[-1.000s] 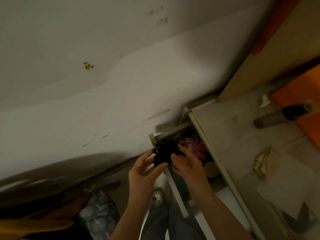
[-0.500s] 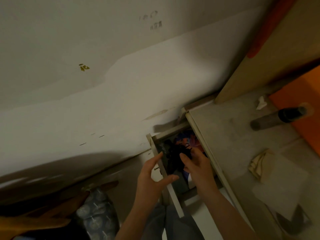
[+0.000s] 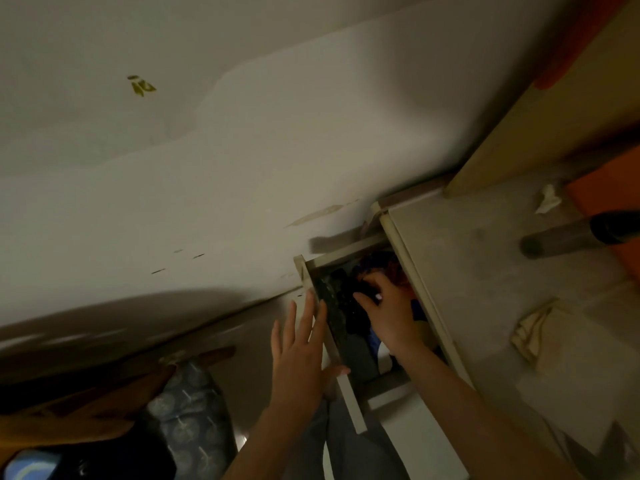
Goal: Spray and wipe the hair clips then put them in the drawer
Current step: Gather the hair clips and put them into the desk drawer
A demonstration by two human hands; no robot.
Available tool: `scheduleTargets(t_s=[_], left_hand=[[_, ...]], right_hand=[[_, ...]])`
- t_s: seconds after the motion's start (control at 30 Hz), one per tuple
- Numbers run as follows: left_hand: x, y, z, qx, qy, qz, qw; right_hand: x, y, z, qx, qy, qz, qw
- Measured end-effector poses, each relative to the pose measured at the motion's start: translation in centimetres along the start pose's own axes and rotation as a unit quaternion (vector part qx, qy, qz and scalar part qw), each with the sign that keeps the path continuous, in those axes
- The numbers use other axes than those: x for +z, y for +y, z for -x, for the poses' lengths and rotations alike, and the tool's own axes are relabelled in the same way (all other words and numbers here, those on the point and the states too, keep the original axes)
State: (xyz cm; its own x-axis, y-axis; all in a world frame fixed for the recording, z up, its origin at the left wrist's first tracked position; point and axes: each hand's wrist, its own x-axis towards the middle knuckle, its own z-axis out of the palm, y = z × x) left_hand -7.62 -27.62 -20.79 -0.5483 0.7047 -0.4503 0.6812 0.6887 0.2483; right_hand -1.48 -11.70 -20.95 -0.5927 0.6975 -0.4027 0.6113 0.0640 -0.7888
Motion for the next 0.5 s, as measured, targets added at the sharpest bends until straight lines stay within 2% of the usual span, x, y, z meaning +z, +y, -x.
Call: scheduleTargets(t_s=[0.27,0.5], left_hand=[[0.4,-0.3,-0.1,0.002,0.018,0.010,1.000],[0.7,-0.5,-0.2,0.006,0.020,0.028,0.999]], right_hand=[[1.5,0.3,-2.0,-0.029,-0.022,0.050,0.998],[2.9,1.1,-2.3,-0.035,0.001,0.105,0.994]])
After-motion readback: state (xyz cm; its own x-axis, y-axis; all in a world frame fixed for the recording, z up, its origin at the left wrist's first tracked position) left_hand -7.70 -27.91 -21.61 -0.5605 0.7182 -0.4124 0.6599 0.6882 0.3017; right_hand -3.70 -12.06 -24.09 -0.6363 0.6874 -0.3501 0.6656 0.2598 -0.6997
